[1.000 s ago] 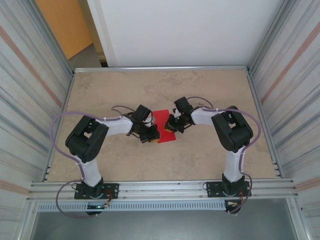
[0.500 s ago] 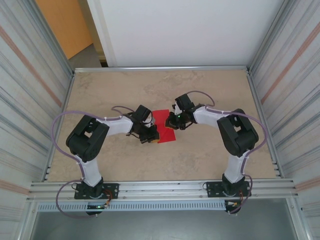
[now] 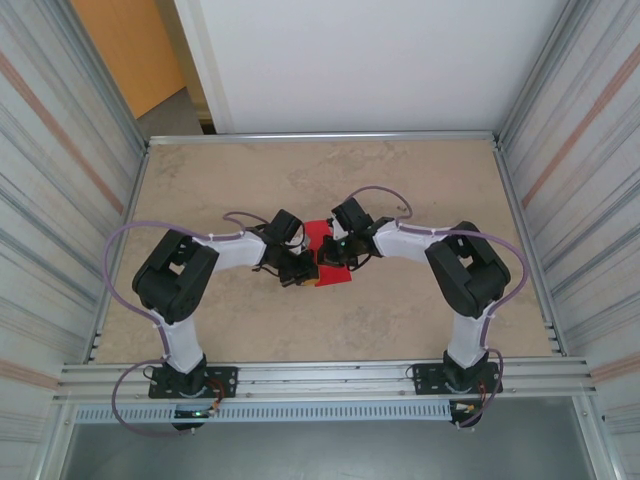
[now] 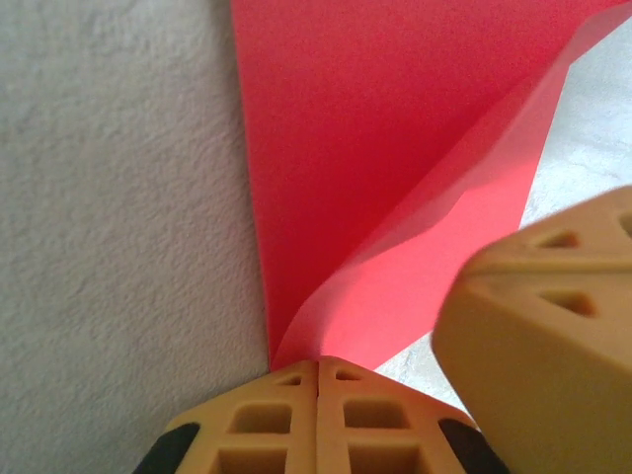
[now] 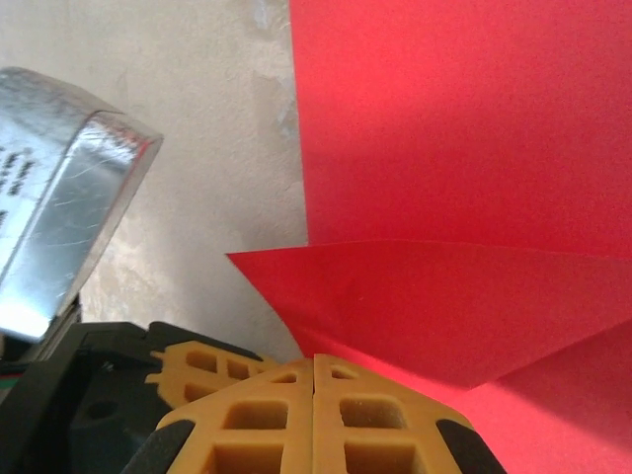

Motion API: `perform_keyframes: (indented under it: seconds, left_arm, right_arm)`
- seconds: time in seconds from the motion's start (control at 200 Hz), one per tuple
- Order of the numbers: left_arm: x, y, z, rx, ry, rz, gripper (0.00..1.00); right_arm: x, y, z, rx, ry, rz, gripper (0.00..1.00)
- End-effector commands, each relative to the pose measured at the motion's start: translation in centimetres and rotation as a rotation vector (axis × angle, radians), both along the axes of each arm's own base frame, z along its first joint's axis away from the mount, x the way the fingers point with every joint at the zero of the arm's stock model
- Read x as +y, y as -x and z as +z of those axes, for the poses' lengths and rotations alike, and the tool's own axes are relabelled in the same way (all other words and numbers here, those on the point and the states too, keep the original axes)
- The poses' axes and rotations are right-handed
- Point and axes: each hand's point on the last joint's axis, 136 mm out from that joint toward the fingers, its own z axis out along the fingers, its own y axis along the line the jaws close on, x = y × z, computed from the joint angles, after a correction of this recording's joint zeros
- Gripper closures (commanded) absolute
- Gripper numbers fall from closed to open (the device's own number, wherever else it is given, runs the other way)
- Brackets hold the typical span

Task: Fold a paper plane with a square sheet of paper (pick it up from the middle)
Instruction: Fold the triangle a second time at the center of the table.

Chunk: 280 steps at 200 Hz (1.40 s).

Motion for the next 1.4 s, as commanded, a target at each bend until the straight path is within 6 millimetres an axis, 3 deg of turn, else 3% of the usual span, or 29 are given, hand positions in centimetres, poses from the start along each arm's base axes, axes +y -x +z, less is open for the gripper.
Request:
perform_keyframes:
  seconds: [0.0,0.261,0.486,0.747,1.027,1.143,1.258,1.348,1.398]
  left_arm:
    - [1.6,1.3,-2.1,0.068,-0.080,0.008,1.00]
    - [1.7,1.5,-2.4,0.080,-0.085,0.013,1.00]
    - [2.4,2.1,-2.7,0.105,-0.108,0.023,1.00]
    - [3.3,3.4,-3.8,0.164,-0.152,0.019,1.00]
    - [2.9,2.9,-3.4,0.151,-0.130,0.006,1.00]
    - [1.3,1.5,-1.5,0.091,-0.055,-0.014,1.00]
    - [-0.7,-1.0,2.3,-0.013,0.035,-0.034,0.99]
    - [-1.8,-2.6,4.9,-0.092,0.085,-0.039,0.93]
    - [-2.1,-3.2,5.7,-0.124,0.099,-0.035,0.89]
  right_arm:
    - [-0.1,0.2,-1.6,0.008,0.023,0.007,1.00]
    - [-0.7,0.8,-3.3,0.021,0.036,0.001,1.00]
    - [-2.8,0.1,-4.6,0.014,0.057,-0.053,1.00]
    - [-6.0,-3.5,-4.0,-0.041,0.032,-0.128,1.00]
    - [-10.7,-7.9,-3.5,-0.050,0.058,-0.257,0.99]
    - [-11.1,-8.1,-1.9,-0.078,0.068,-0.257,0.99]
    - [-10.8,-7.6,0.6,-0.112,0.052,-0.256,0.96]
    - [-10.5,-6.5,1.9,-0.114,0.039,-0.265,0.89]
    - [-10.3,-5.9,2.2,-0.105,0.029,-0.274,0.80]
